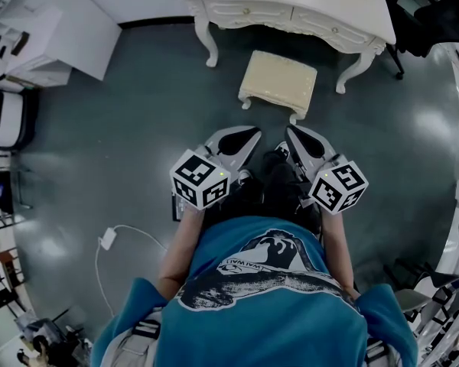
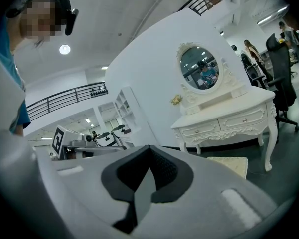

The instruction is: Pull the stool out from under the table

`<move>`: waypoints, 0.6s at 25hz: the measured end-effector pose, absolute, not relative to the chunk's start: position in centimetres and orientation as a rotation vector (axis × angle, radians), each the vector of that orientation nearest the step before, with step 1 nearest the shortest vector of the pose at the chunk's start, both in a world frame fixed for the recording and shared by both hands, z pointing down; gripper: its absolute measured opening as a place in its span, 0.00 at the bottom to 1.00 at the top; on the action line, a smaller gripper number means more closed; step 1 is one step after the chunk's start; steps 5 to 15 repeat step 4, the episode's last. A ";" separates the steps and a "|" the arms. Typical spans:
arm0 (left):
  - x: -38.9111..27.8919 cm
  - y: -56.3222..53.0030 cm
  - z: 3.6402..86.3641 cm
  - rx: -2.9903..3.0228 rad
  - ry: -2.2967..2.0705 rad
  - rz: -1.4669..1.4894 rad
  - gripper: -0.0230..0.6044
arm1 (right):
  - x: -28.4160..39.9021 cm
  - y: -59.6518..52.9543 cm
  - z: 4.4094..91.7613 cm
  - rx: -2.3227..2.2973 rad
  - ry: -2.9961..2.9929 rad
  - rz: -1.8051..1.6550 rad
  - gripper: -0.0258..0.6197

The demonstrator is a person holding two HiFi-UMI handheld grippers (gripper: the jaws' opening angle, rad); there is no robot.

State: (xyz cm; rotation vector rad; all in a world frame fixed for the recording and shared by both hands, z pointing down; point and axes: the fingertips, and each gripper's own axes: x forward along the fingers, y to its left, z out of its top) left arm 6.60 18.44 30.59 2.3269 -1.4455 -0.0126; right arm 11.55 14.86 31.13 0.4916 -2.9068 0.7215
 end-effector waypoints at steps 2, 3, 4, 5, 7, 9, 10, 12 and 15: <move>6.7 18.4 30.5 2.331 -1.443 -0.007 0.06 | 11.5 14.9 31.2 0.489 -2.905 0.722 0.04; 6.8 18.5 30.5 2.333 -1.441 -0.005 0.06 | 11.5 14.9 31.2 0.487 -2.904 0.722 0.04; 6.9 18.5 30.5 2.335 -1.440 -0.002 0.06 | 11.6 15.0 31.2 0.486 -2.903 0.721 0.04; 6.9 18.5 30.5 2.335 -1.440 -0.002 0.06 | 11.6 15.0 31.2 0.486 -2.903 0.721 0.04; 6.9 18.5 30.5 2.335 -1.440 -0.002 0.06 | 11.6 15.0 31.2 0.486 -2.903 0.721 0.04; 6.9 18.5 30.5 2.335 -1.440 -0.002 0.06 | 11.6 15.0 31.2 0.486 -2.903 0.721 0.04; 6.9 18.5 30.5 2.335 -1.440 -0.002 0.06 | 11.6 15.0 31.2 0.486 -2.903 0.721 0.04; 6.9 18.5 30.5 2.335 -1.440 -0.002 0.06 | 11.6 15.0 31.2 0.486 -2.903 0.721 0.04; 6.9 18.5 30.5 2.335 -1.440 -0.002 0.06 | 11.6 15.0 31.2 0.486 -2.903 0.721 0.04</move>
